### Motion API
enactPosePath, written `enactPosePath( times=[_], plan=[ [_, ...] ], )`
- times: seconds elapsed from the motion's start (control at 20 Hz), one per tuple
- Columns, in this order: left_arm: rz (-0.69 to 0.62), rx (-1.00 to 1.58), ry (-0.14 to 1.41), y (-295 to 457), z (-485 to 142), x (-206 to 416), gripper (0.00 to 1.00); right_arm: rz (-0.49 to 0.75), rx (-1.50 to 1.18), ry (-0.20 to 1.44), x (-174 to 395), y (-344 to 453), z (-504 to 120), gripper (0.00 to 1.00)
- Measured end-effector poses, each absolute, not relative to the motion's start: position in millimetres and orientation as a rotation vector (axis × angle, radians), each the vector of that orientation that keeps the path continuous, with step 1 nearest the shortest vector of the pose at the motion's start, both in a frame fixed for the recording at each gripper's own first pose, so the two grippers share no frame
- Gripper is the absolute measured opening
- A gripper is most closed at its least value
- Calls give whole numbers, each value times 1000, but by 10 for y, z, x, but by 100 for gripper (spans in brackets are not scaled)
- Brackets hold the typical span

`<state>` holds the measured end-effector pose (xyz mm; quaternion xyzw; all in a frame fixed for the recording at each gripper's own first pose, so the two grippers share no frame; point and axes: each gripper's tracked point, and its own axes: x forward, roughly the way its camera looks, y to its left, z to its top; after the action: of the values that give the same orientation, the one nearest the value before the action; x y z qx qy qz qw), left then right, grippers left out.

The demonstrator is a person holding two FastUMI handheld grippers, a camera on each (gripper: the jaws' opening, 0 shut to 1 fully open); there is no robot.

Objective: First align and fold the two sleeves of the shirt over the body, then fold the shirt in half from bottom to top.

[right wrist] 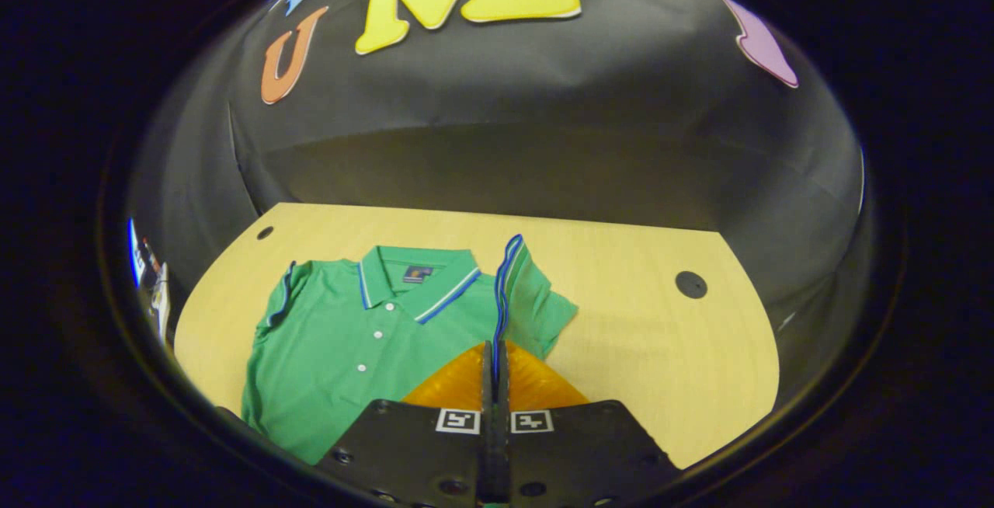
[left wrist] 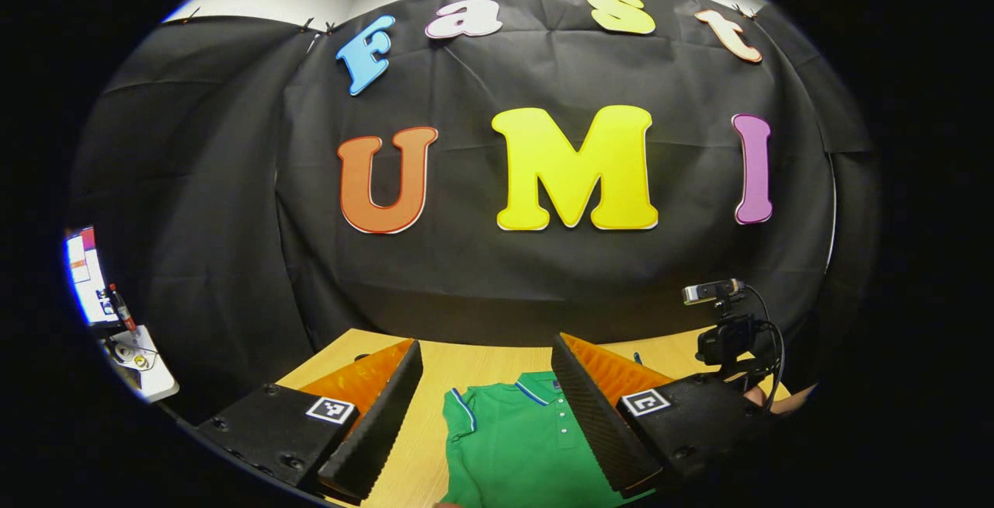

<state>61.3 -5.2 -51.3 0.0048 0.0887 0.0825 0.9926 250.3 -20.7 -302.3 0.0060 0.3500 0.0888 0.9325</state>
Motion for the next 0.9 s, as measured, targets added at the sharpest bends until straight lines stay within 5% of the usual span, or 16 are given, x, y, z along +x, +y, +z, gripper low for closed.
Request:
enactPosePath(
  times=[0.6,0.7,0.75,0.9],
  plan=[
    [264,-6,201,412,-511,276,100,227,-34,797,2472,534,-3370,0],
    [276,3,209,475,-535,256,100,246,4,793,2447,613,-3334,6],
    [273,2,213,477,-546,250,100,256,21,793,2406,639,-3288,13],
    [253,-5,224,470,-618,302,100,253,32,748,2326,577,-3059,72]
  ],
)
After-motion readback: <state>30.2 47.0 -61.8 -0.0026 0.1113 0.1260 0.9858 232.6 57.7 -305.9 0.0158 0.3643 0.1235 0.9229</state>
